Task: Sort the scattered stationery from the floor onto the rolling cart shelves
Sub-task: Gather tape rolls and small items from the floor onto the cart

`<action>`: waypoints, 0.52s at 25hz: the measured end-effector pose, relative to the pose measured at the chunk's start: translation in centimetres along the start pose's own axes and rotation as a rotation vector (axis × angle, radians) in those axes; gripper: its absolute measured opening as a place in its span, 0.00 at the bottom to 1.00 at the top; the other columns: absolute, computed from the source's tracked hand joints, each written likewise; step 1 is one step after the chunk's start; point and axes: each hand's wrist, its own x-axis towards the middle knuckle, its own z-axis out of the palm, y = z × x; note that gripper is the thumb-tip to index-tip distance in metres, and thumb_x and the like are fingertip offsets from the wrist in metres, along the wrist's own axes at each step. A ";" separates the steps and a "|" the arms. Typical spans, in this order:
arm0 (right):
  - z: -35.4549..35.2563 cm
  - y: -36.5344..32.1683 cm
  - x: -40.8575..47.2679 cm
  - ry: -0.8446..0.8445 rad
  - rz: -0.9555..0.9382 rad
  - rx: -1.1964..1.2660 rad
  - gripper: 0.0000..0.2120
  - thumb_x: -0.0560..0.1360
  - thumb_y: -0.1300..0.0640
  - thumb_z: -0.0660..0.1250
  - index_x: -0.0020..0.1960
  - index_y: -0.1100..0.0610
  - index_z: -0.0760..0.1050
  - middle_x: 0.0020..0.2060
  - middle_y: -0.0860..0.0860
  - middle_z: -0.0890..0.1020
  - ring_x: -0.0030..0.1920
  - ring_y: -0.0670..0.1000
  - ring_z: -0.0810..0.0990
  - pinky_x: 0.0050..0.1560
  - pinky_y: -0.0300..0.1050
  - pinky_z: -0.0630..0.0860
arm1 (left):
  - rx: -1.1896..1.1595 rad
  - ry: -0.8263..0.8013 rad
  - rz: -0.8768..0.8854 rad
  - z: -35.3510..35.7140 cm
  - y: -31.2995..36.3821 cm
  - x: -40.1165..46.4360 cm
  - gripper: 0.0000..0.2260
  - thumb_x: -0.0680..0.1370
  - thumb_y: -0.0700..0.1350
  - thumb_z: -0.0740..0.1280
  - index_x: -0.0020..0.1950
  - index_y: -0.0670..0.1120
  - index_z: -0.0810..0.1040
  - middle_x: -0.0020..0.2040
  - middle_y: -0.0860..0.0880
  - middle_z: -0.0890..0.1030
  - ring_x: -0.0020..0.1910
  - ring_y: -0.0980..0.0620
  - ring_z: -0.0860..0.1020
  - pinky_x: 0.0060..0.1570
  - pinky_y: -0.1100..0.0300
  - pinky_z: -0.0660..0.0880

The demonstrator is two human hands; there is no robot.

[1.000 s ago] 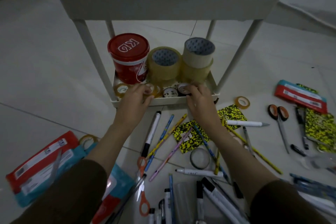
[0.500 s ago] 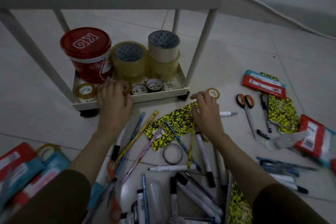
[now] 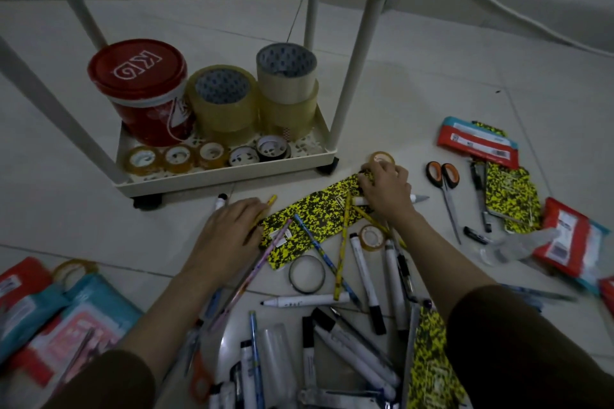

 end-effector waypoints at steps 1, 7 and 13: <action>0.0 0.1 -0.1 0.019 -0.007 -0.001 0.18 0.79 0.52 0.57 0.67 0.57 0.68 0.70 0.56 0.65 0.69 0.60 0.58 0.65 0.56 0.61 | 0.010 -0.015 -0.002 -0.1 -0.1 0.0 0.18 0.78 0.43 0.61 0.69 0.47 0.69 0.69 0.49 0.70 0.67 0.49 0.67 0.67 0.54 0.60; -0.4 -0.1 -3.2 0.327 -0.226 0.074 0.14 0.76 0.62 0.62 0.61 0.58 0.75 0.61 0.55 0.76 0.65 0.58 0.67 0.59 0.52 0.64 | -0.084 -0.016 -0.004 -0.9 0.2 0.1 0.18 0.79 0.43 0.60 0.69 0.47 0.68 0.69 0.49 0.69 0.68 0.51 0.66 0.66 0.59 0.60; 0.4 -5.2 -7.9 0.411 -0.812 0.088 0.07 0.71 0.66 0.66 0.48 0.61 0.80 0.45 0.55 0.83 0.49 0.57 0.80 0.45 0.48 0.70 | -0.127 0.142 -0.021 -2.8 1.1 -0.6 0.17 0.78 0.41 0.61 0.67 0.46 0.70 0.65 0.48 0.72 0.63 0.49 0.70 0.60 0.57 0.67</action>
